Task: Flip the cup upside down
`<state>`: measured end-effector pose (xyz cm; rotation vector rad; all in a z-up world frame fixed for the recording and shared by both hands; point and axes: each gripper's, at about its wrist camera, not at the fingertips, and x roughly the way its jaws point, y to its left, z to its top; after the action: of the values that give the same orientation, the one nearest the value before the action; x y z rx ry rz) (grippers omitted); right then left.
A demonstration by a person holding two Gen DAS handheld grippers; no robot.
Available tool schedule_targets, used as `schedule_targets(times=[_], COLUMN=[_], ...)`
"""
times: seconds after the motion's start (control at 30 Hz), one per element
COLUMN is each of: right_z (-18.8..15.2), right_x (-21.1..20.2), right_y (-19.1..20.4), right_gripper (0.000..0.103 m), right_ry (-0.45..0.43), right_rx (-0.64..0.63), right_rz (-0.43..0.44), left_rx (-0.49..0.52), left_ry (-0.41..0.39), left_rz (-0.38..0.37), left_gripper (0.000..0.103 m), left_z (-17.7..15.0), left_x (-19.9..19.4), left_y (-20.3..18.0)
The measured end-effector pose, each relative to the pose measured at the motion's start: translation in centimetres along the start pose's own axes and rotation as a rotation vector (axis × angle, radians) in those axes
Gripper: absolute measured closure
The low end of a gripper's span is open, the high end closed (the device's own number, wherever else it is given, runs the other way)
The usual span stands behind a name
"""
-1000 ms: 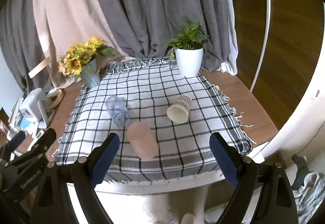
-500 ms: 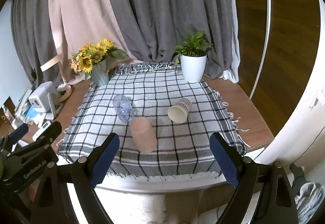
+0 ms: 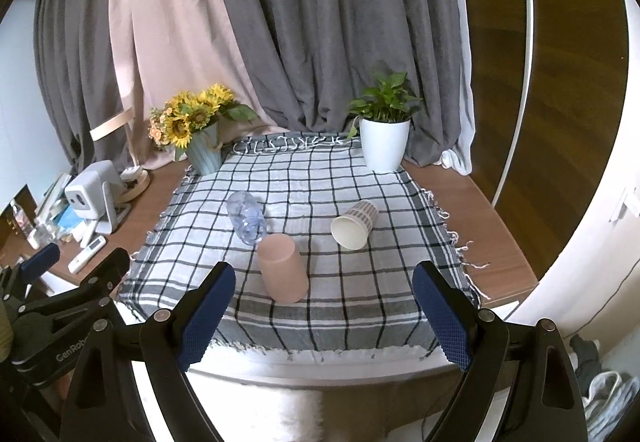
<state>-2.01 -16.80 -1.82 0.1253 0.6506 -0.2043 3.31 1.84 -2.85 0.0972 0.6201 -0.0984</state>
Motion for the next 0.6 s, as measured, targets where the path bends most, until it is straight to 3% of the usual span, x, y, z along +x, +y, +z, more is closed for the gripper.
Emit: schedule_targets(times=[0.6], right_z=[-0.04], right_x=[0.25], right_y=[0.35], right_gripper=[0.013], right_ry=[-0.003], right_rx=[0.004], right_rz=[0.002], left_rx=[-0.003], left_ry=[-0.006], left_rz=[-0.003], left_gripper=[0.000], left_z=[0.54], left_x=[0.19], left_y=[0.15])
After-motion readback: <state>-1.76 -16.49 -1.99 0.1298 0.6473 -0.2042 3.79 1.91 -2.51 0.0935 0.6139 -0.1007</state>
